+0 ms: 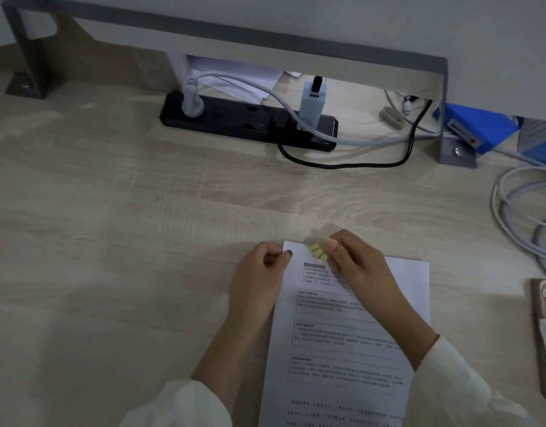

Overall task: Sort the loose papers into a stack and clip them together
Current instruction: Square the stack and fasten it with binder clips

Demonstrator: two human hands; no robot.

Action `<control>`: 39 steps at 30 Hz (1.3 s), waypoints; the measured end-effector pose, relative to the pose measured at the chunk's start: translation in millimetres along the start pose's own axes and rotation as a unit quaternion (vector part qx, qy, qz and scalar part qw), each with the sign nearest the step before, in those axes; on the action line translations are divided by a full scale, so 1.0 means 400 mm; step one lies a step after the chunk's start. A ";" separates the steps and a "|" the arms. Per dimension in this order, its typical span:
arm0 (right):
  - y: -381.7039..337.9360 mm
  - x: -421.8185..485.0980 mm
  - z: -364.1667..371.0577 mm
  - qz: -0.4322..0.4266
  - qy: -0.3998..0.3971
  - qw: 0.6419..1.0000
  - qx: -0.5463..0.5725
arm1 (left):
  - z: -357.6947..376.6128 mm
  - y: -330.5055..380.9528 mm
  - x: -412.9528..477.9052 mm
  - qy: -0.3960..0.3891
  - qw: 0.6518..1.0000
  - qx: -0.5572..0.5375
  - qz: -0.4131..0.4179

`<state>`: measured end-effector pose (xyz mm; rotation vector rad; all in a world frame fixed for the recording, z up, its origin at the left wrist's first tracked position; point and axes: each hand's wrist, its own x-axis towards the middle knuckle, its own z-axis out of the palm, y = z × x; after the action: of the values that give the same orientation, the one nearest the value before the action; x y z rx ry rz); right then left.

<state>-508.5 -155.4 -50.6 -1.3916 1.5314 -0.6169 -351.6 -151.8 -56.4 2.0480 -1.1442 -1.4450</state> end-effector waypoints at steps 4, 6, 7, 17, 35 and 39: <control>-0.001 0.076 -0.014 -0.122 -0.045 0.980 -0.148 | -0.001 -0.011 0.000 0.002 1.000 -0.021 0.020; -0.003 0.103 -0.015 -0.161 -0.081 0.966 -0.187 | -0.001 -0.015 0.000 -0.002 0.999 -0.026 0.030; -0.005 0.113 -0.016 -0.178 -0.093 0.959 -0.200 | -0.002 -0.016 0.001 -0.003 0.999 -0.025 0.034; -0.036 0.170 -0.035 -0.208 -0.188 0.938 -0.206 | -0.010 -0.034 -0.005 -0.017 0.995 -0.076 0.056; -0.066 0.212 -0.041 -0.019 -0.361 0.915 -0.179 | 0.004 -0.061 0.003 0.002 0.988 -0.140 0.063; -0.069 0.202 -0.045 -0.003 -0.358 0.917 -0.175 | 0.007 -0.058 0.002 0.011 0.989 -0.134 0.066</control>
<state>-503.7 -242.1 -43.8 -1.6422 1.0554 0.1901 -344.8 -138.1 -74.1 1.7675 -0.9968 -1.4210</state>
